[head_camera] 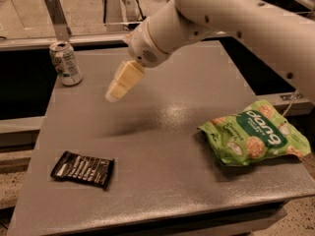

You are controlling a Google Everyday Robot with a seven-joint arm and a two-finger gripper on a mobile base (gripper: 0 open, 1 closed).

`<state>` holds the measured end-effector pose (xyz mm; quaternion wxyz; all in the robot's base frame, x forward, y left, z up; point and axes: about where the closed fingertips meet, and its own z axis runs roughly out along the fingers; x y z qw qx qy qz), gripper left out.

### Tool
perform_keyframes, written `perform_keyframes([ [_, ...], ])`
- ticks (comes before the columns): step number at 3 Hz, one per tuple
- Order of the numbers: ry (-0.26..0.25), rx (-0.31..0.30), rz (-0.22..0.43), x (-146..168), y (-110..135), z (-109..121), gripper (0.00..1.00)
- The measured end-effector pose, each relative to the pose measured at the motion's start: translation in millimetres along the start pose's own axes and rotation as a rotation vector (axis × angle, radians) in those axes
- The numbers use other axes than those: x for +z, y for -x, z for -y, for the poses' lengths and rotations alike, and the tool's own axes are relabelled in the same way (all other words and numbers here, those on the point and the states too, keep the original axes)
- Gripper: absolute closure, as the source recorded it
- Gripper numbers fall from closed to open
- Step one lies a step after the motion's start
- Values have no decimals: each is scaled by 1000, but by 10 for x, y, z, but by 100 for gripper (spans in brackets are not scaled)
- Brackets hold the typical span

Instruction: Pick 7up can

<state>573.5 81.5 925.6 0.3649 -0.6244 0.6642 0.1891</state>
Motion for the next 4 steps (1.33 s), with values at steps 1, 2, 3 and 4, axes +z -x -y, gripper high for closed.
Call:
perform_keyframes([
  [1, -5, 21, 110, 484, 220, 226, 0],
  [2, -16, 45, 192, 926, 388, 448, 0],
  [3, -28, 80, 263, 1259, 500, 664, 0],
  [4, -13, 119, 337, 1536, 638, 741, 0],
])
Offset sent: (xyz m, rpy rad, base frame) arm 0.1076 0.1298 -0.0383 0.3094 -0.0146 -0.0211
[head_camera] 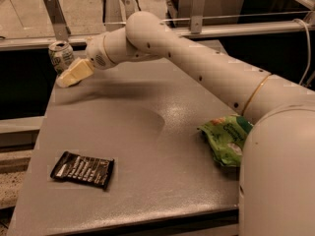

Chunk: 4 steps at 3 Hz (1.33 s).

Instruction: Pick 7up can

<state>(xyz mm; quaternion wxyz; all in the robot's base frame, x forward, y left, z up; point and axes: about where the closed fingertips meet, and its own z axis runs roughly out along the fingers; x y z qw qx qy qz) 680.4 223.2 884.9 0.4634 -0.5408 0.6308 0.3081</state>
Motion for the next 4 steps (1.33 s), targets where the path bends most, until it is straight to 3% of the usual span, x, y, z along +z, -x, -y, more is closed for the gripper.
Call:
perform_keyframes([
  [1, 43, 42, 58, 320, 26, -81, 0],
  [2, 67, 68, 81, 513, -23, -126, 18],
  [4, 34, 81, 110, 426, -107, -16, 64],
])
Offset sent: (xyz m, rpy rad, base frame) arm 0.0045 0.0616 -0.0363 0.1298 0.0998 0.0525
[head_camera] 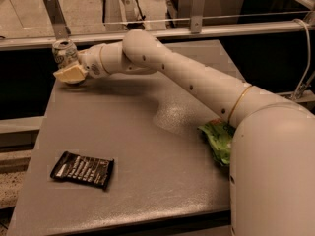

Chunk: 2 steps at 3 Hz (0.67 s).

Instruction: Pick 7up can

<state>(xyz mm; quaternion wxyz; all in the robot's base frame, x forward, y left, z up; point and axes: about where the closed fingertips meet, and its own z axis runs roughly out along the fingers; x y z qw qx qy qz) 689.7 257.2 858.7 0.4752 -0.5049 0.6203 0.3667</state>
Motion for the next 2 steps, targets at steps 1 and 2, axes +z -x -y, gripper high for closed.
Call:
perform_keyframes([
  [1, -30, -38, 50, -338, 226, 115, 88],
  [2, -67, -97, 75, -758, 442, 226, 100],
])
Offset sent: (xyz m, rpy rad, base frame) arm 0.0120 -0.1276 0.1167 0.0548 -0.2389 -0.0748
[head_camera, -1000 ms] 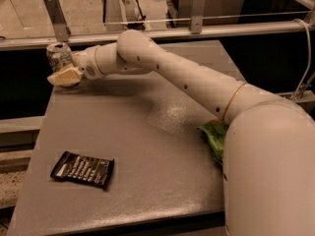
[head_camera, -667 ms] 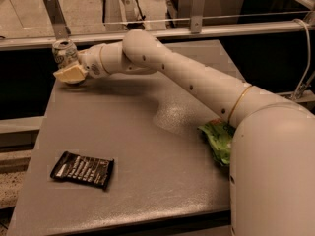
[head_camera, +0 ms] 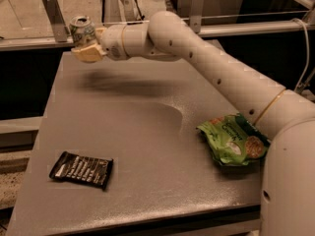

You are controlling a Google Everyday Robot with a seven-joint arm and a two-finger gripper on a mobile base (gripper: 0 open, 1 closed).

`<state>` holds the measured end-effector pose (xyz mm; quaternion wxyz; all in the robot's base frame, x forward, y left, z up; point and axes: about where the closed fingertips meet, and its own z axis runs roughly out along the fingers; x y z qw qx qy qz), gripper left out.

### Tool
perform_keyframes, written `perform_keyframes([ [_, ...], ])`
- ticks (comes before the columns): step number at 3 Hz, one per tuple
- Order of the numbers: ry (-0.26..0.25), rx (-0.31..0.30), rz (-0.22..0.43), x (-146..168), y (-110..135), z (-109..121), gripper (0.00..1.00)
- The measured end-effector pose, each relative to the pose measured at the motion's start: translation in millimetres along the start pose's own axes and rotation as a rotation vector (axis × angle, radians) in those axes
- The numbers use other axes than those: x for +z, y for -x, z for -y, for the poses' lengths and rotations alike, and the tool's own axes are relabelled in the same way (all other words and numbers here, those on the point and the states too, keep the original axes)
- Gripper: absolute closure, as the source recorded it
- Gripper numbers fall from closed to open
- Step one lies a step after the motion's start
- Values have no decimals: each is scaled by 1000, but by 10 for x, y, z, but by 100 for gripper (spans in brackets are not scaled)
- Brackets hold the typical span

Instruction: Pick 7up can

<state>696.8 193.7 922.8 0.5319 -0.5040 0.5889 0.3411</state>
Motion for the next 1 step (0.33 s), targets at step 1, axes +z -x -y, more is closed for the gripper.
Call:
perform_keyframes([
  [1, -6, -6, 0, -55, 6, 27, 100],
])
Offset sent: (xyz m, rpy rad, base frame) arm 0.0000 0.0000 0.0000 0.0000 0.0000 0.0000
